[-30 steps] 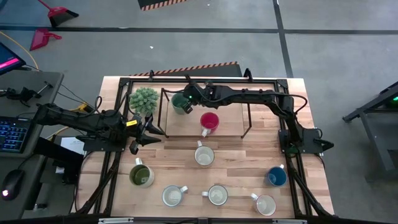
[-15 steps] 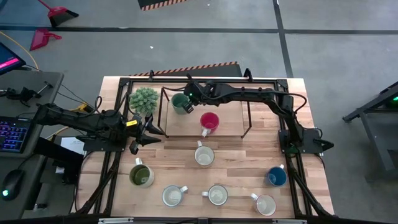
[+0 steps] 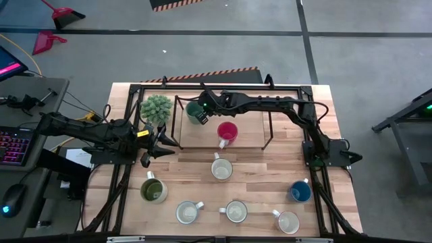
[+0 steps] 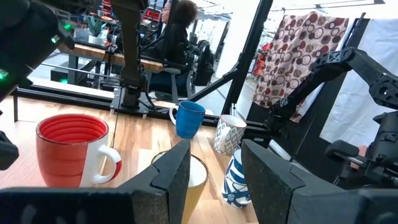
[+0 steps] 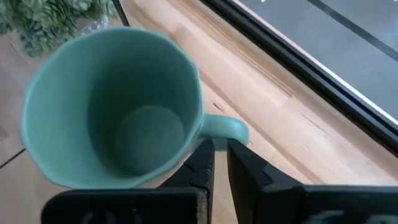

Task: Place coffee mugs
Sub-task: Put the green mug on the shelf, then put the white mug on the shelf

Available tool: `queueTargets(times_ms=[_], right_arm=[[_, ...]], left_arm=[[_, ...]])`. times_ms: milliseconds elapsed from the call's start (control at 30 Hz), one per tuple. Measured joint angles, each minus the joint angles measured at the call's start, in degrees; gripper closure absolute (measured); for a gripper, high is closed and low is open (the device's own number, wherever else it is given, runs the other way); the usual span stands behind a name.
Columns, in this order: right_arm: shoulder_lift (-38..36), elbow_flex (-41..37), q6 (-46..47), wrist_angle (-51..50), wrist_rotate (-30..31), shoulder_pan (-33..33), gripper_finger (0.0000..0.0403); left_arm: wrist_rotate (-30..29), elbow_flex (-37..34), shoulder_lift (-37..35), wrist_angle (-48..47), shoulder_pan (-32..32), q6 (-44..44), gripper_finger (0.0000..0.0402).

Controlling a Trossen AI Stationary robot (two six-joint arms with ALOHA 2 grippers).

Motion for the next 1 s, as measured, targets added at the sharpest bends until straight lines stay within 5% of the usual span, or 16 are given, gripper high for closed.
queueTargets(times_ms=[800, 1000], right_arm=[[1.50, -0.02, -0.53, 3.64, -4.03, 0.21, 0.0380], [1.47, 5.95, -2.70, -5.43, -1.79, 0.49, 0.0380]], left_arm=[[0.00, 0.00, 0.02, -0.02, 0.00, -0.02, 0.0271], [0.00, 0.00, 0.02, -0.02, 0.00, -0.01, 0.0271]])
